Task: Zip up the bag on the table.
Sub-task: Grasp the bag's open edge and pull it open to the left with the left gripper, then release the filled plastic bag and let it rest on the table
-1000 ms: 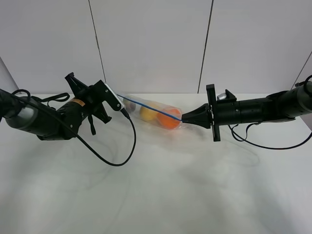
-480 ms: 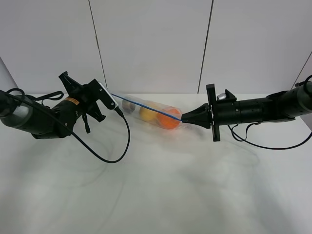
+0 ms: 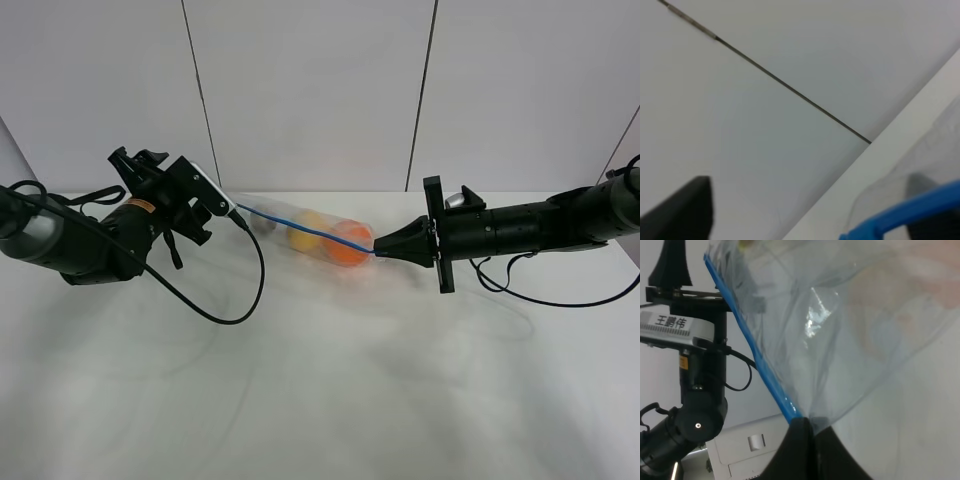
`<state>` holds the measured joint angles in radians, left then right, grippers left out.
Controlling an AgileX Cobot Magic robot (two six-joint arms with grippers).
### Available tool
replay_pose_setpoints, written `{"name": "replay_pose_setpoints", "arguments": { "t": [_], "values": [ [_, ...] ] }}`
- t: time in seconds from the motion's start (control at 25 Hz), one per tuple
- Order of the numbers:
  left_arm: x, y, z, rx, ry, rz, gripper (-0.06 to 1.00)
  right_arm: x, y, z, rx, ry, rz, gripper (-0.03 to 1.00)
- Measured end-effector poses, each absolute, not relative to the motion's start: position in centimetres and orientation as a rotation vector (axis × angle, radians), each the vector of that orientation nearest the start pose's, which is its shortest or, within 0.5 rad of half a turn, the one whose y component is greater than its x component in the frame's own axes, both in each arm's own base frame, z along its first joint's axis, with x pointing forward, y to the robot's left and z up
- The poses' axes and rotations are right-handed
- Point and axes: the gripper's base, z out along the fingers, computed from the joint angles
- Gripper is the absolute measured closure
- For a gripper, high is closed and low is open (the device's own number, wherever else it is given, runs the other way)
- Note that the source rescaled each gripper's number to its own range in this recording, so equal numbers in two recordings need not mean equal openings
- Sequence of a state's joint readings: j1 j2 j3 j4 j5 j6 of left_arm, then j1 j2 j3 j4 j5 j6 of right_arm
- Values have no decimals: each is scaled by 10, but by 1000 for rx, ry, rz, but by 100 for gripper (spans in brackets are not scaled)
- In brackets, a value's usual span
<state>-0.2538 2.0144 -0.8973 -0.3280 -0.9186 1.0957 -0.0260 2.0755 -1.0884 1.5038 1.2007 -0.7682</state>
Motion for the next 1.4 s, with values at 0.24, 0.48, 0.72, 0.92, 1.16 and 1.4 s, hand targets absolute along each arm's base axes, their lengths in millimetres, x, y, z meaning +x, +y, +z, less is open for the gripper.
{"name": "replay_pose_setpoints", "arguments": {
  "t": [0.24, 0.48, 0.72, 0.92, 1.16, 1.4],
  "values": [
    [390, -41, 146, 680, 1624, 731, -4, 361, 75, 140, 375, 2470, 1785, 97],
    [391, 2, 145, 381, 1722, 675, -4, 361, 75, 140, 377, 2470, 1790, 97],
    [393, 20, 168, 164, 1820, 493, -1, 361, 75, 140, 378, 2473, 1791, 97],
    [406, 16, 196, 191, 1990, 312, 0, 361, 75, 140, 378, 2473, 1792, 97],
    [419, 7, 218, 263, 2237, 67, 0, 361, 75, 140, 378, 2473, 1792, 97],
    [409, 3, 231, 148, 2561, -176, 0, 361, 75, 140, 378, 2473, 1792, 97]
  ]
}}
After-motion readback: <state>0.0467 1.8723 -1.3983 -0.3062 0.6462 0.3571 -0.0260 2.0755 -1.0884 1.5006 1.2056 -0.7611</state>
